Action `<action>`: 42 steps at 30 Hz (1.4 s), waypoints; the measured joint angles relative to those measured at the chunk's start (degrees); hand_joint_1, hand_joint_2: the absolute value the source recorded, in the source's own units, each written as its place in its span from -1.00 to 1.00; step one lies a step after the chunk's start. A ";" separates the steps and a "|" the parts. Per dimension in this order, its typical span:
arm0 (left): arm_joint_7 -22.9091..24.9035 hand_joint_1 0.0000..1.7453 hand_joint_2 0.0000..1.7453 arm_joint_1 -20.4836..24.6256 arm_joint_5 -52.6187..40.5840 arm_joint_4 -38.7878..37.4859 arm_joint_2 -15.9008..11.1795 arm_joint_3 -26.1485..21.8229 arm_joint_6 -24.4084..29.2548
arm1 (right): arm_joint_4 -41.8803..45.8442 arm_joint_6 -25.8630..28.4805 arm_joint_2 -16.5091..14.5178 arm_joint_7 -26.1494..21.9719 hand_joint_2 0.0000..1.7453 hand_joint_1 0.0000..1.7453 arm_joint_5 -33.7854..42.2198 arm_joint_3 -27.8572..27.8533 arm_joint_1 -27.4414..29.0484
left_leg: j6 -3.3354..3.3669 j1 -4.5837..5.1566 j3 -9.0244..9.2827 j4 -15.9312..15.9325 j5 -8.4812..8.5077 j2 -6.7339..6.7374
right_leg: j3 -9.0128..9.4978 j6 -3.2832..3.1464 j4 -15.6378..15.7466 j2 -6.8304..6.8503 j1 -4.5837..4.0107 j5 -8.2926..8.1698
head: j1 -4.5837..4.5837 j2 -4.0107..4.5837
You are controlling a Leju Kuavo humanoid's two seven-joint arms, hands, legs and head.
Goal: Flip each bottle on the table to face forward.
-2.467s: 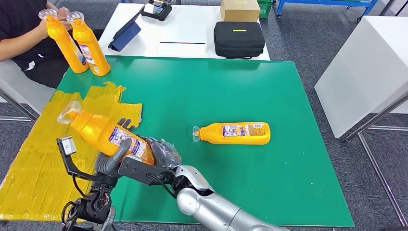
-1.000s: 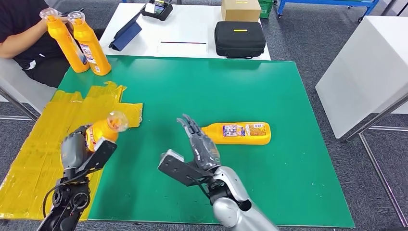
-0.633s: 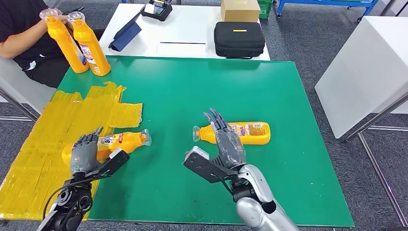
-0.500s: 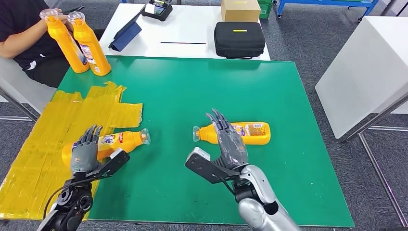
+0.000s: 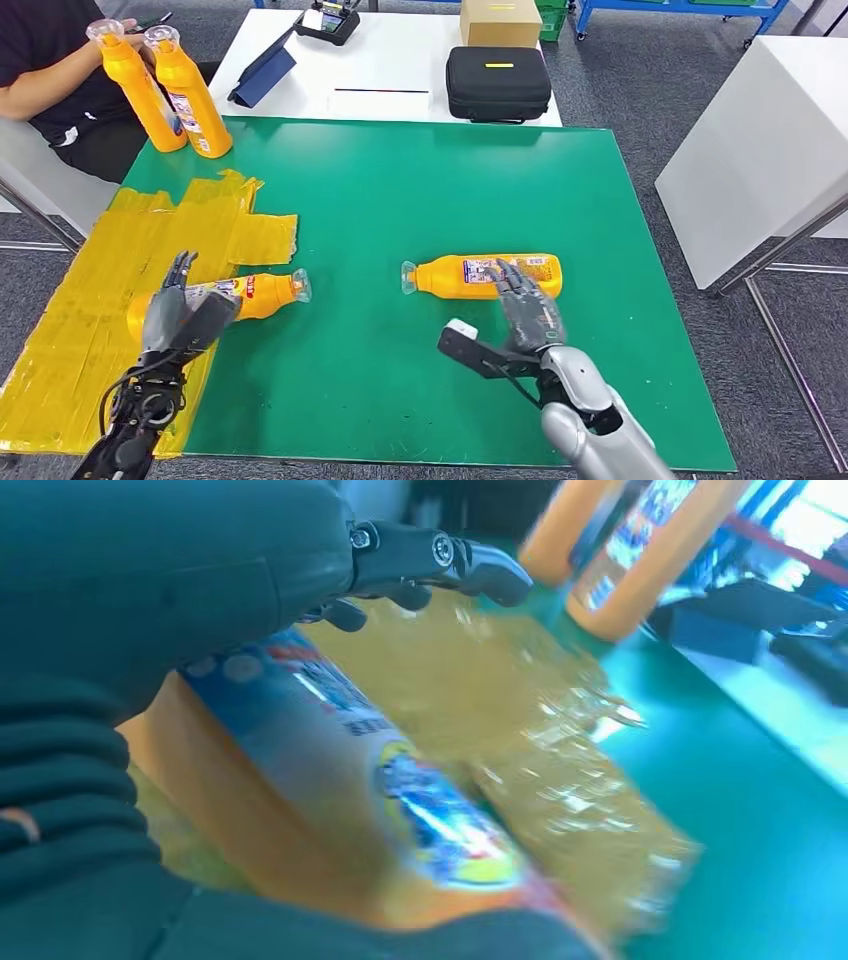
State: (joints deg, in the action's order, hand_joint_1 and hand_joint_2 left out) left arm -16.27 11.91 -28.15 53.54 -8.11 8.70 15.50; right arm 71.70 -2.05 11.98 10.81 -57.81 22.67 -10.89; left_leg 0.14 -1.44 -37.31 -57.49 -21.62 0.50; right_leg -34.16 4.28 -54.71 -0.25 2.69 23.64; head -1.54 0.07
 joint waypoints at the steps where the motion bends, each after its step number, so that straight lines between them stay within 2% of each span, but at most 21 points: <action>1: -0.39 -1.00 -1.00 -0.51 2.79 1.53 0.01 -0.25 -1.34 | -1.86 0.25 0.31 -0.03 1.00 -1.00 -0.53 -0.45 -0.65 | 0.01 0.00 -0.01 0.00 0.01 0.00 | 0.01 0.00 0.00 0.03 0.00 0.00 | 0.01 0.00; 8: -2.38 -1.00 -1.00 -3.13 12.25 8.84 -0.22 -1.00 -4.16 | -10.96 1.86 1.78 -0.87 1.00 -1.00 -1.02 -2.28 -4.29 | 0.04 0.03 -0.12 -0.02 0.02 -0.02 | -0.03 0.04 0.00 0.07 0.02 -0.02 | 0.00 0.00; 15: -3.73 -1.00 -1.00 -4.08 17.59 13.21 -0.92 -0.82 -4.63 | -22.96 3.94 1.97 -4.32 1.00 -1.00 -0.36 -2.55 -11.63 | 0.04 0.02 -0.15 -0.01 0.03 -0.02 | -0.07 0.04 -0.01 0.08 0.01 -0.02 | 0.01 0.00; 20: -5.13 -1.00 -1.00 -3.79 20.19 13.34 -1.53 -0.41 -4.85 | -31.31 5.08 1.10 -5.71 1.00 -1.00 -0.07 -1.87 -16.50 | 0.09 0.02 -0.16 -0.02 0.07 -0.02 | -0.07 0.05 -0.02 0.09 0.01 -0.03 | 0.01 0.00; 26: -6.34 -1.00 -1.00 -2.57 22.22 13.13 -1.98 0.21 -5.36 | -37.41 5.26 -0.66 -6.16 1.00 -1.00 0.19 -0.68 -19.59 | 0.09 0.02 -0.17 -0.02 0.07 -0.02 | -0.09 0.05 -0.02 0.11 0.01 -0.03 | 0.01 0.00; 39: -8.22 -1.00 -1.00 1.39 25.55 10.54 -1.99 2.60 -5.29 | -45.00 4.11 -5.13 -8.30 1.00 -1.00 -0.68 2.81 -24.51 | 0.09 0.01 -0.10 -0.02 0.08 -0.01 | -0.09 0.04 -0.02 0.08 0.00 -0.05 | 0.01 0.00; 42: -8.77 -1.00 -1.00 2.73 26.39 9.36 -1.99 3.54 -5.36 | -46.38 2.07 -6.41 -8.33 1.00 0.46 -1.00 3.99 -25.37 | 0.09 0.00 -0.05 -0.02 0.08 0.00 | -0.08 0.04 -0.01 0.07 -0.01 -0.05 | 0.01 0.00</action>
State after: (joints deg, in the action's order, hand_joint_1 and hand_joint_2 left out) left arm -25.04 14.64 -1.76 62.91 -10.10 12.24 10.14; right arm 25.33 0.02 5.58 2.48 -58.81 26.66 -36.26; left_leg 0.23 -1.44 -37.35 -57.51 -21.54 0.49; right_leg -34.24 4.32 -54.72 -0.18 2.68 23.59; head -1.53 0.07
